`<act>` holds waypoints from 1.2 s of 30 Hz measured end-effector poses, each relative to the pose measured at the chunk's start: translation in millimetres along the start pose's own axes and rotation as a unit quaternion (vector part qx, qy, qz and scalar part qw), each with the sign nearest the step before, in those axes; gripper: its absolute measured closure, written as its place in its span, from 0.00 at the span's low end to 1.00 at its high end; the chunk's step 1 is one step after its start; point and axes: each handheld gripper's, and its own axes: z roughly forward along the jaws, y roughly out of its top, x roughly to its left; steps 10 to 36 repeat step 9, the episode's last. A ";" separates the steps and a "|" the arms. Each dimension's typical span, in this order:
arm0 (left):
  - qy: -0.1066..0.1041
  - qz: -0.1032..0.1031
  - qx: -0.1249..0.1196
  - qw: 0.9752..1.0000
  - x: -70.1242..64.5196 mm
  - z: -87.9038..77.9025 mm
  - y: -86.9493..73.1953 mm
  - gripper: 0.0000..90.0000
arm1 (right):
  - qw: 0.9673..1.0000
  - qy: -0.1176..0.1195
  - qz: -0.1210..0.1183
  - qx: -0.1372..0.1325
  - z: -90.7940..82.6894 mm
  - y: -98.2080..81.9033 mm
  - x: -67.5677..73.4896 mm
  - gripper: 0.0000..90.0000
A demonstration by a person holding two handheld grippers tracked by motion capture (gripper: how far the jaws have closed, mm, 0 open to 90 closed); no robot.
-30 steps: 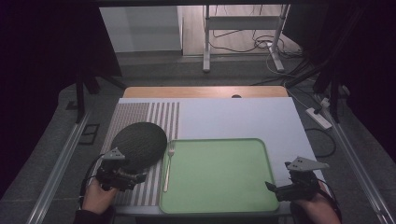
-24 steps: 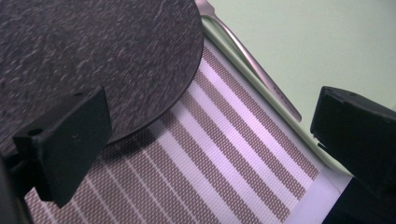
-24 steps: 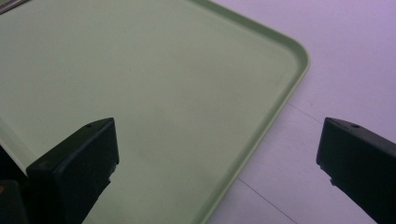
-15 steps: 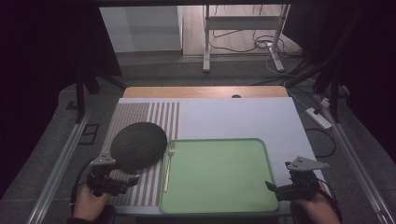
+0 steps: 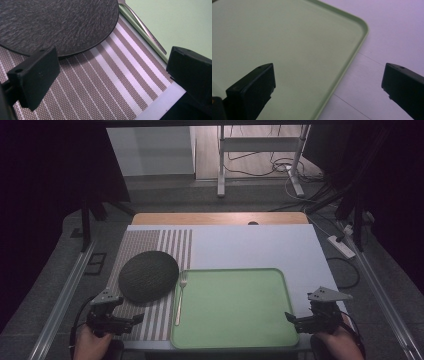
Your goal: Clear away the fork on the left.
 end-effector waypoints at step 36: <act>0.002 -0.002 -0.001 1.000 -0.7 -0.8 -0.8 0.00 | 1.000 -0.013 0.017 0.005 1.2 -0.1 -3.0 0.00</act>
